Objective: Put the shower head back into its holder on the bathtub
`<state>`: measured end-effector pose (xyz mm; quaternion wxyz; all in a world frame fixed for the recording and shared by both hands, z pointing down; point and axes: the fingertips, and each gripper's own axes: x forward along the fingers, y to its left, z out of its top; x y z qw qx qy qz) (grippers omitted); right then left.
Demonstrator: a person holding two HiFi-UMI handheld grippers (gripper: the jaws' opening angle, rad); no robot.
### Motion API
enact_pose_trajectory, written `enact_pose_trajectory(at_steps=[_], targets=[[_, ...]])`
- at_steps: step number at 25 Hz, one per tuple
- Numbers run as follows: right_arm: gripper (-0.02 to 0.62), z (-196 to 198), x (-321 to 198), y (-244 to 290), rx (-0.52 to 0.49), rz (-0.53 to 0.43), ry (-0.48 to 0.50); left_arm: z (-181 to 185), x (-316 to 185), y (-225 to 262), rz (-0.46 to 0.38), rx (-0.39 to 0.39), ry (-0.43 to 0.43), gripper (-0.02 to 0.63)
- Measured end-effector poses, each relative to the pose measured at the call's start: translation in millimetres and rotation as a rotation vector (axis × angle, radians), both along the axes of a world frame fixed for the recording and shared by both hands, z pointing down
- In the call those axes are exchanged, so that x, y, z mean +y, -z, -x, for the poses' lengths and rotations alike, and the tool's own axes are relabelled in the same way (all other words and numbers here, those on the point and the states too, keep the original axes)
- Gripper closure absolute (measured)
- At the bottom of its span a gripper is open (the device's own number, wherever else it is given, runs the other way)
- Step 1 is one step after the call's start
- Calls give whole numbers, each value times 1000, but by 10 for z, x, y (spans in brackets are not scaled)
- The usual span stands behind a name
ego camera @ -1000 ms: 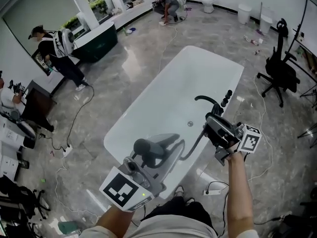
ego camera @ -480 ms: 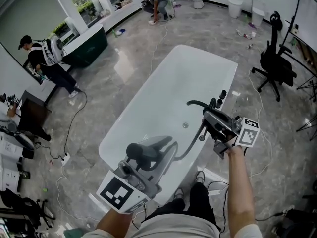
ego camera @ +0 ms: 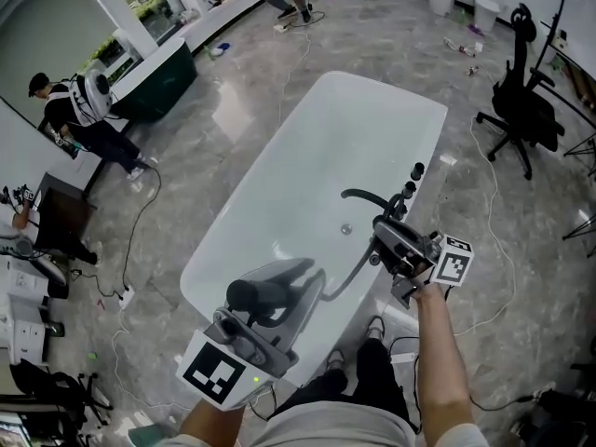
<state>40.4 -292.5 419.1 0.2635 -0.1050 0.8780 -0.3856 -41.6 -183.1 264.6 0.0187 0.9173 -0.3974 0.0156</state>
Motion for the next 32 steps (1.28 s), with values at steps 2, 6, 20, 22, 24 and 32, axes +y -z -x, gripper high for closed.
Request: enact_pose_trajectory(at_steps=[2, 6, 20, 22, 24, 32], targets=[[523, -15, 25, -159, -23, 38, -6, 7, 26, -49, 15, -2, 0, 551], [523, -124, -3, -403, -139, 102, 22, -62, 28, -177, 26, -13, -1, 551], [523, 462, 287, -1117, -463, 391, 2, 586, 310, 100, -14, -59, 73, 551], [523, 558, 393, -1211, -491, 441, -6, 679, 389, 239, -37, -56, 71, 551], [523, 625, 471, -1285, -521, 484, -10, 743, 445, 390, -63, -51, 66, 551], [523, 840, 819, -1028, -677, 649, -41, 943, 618, 1085, -183, -18, 47, 551]])
